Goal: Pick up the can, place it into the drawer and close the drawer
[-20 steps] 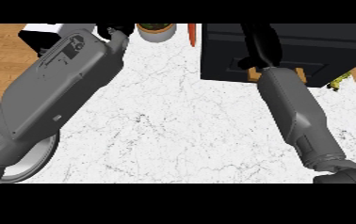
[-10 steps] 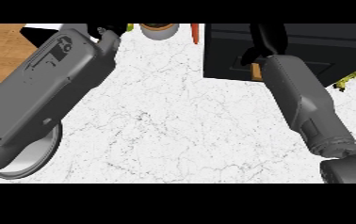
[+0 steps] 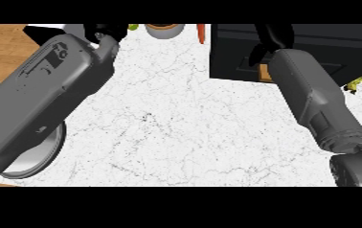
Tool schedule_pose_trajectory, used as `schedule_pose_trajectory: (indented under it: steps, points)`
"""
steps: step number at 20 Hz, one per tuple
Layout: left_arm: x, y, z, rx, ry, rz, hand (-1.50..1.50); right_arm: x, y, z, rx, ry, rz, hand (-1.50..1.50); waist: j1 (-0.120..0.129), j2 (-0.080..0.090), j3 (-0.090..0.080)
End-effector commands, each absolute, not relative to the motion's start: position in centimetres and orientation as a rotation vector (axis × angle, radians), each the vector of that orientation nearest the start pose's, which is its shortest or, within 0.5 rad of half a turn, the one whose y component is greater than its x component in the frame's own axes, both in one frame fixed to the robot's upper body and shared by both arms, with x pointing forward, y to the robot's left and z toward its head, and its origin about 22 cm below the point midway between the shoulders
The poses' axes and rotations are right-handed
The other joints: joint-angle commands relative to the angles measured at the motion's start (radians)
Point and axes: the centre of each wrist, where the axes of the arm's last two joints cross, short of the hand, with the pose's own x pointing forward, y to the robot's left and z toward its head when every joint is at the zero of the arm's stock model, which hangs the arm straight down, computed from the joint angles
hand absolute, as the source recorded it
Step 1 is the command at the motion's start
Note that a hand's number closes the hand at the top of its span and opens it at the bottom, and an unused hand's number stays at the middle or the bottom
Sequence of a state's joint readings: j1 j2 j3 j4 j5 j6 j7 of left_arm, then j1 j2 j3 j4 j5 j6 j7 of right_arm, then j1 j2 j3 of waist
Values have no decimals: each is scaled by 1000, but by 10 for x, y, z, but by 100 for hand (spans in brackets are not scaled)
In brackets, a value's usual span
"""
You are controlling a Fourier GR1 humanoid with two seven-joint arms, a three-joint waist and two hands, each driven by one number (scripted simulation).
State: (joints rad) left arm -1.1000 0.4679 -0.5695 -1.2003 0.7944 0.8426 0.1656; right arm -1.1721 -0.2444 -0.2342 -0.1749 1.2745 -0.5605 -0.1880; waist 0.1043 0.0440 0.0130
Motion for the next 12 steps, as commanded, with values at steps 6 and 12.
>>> schedule_pose_trajectory:
  steps: [6,12]
  points:
    - [383,130,224,31,-1709,127,-150,471,-179,115,-778,-1810,609,-150,14,-12,-6]
    - [378,134,221,47,-1729,136,-150,474,-204,126,-693,-1859,520,-150,14,-7,-9]
